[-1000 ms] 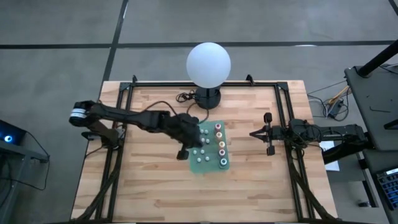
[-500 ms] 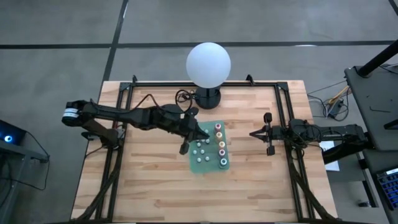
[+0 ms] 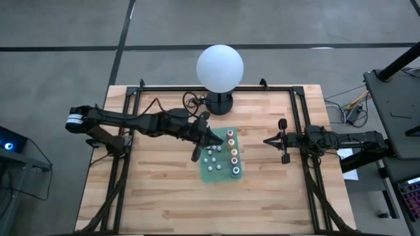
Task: Pick & Place food coloring
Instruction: Return to Home Position
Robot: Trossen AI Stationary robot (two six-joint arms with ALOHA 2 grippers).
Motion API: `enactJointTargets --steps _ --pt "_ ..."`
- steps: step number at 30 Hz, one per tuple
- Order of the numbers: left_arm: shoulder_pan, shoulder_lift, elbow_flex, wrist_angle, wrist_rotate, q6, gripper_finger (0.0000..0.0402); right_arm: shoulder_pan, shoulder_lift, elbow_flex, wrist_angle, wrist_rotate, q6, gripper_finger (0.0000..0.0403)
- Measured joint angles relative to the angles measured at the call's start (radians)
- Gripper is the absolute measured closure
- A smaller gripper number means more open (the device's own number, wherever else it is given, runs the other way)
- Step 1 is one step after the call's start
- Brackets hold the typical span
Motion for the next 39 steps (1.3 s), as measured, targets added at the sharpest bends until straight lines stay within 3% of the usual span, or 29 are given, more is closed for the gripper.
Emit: enactJointTargets --steps 6,16,27,39 --pt "0.002 -0.007 0.029 0.072 0.0 -0.191 0.0401 0.0 0.0 0.0 0.0 0.0 -0.001 0.0394" --pt "0.002 -0.014 0.032 0.068 0.0 -0.197 0.0401 0.0 0.0 0.0 0.0 0.0 -0.001 0.0394" --pt "0.002 -0.114 0.03 0.005 0.0 -0.134 0.0401 0.0 0.0 -0.001 0.0 0.0 0.0 0.0394" --pt "0.002 -0.278 -0.16 0.1 0.0 -0.122 0.0401 0.0 0.0 -0.001 0.0 -0.001 0.001 0.0394"
